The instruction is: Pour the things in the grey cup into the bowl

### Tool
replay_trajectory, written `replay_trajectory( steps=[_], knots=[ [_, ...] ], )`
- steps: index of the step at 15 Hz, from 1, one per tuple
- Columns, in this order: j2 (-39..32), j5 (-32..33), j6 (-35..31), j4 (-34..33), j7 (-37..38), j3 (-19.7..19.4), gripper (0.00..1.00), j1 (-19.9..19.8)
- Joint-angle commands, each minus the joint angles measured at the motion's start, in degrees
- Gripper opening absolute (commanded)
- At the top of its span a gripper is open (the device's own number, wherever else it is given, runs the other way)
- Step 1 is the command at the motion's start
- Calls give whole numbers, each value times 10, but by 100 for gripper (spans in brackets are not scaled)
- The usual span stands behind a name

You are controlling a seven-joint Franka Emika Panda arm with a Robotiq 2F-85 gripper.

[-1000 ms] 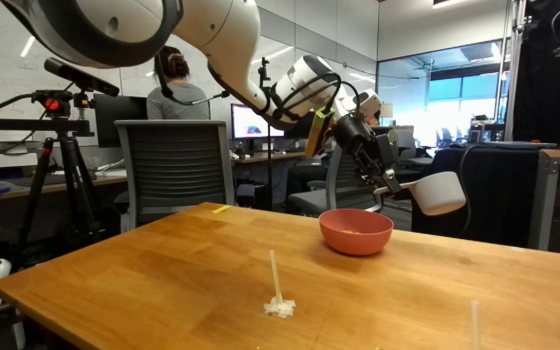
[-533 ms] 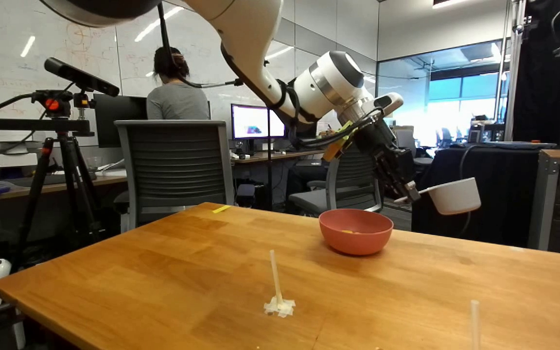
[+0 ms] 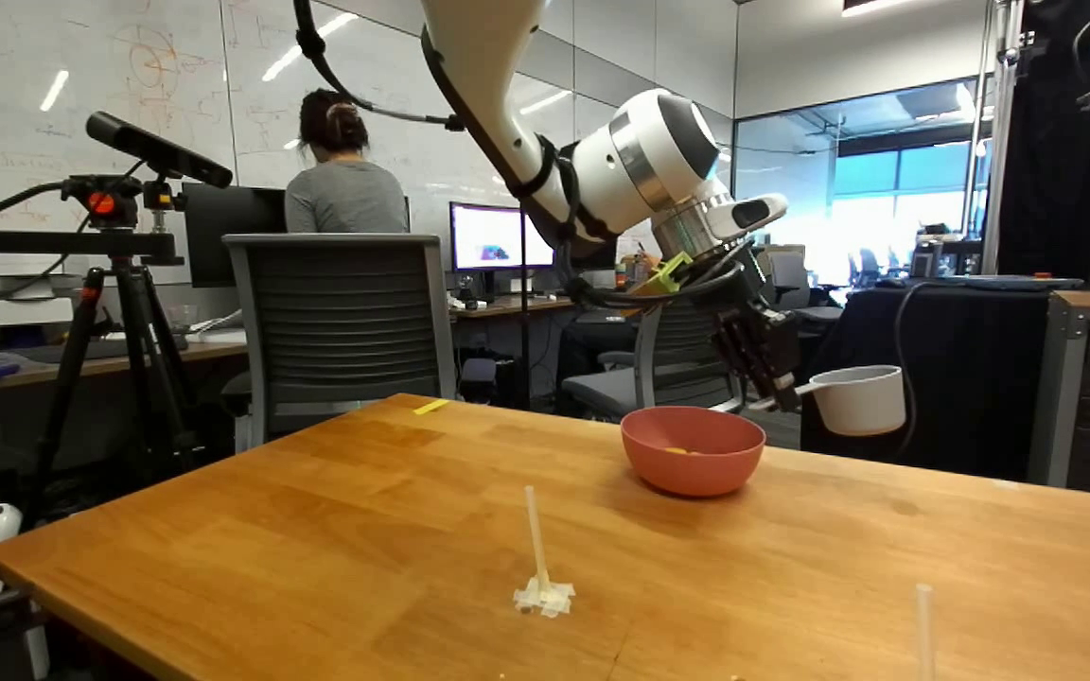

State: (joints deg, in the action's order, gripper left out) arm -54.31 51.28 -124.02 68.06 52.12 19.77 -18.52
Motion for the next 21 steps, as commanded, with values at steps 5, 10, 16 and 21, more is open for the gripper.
replay_trajectory(
  steps=[5,10,16,21],
  knots=[
    [126,-13,-60,241,5,65,6,-105],
    [187,-11,-98,380,8,84,6,-171],
    [256,-162,-259,490,-65,-154,6,-1],
    [269,-215,-309,534,-91,-260,48,108]
  ],
)
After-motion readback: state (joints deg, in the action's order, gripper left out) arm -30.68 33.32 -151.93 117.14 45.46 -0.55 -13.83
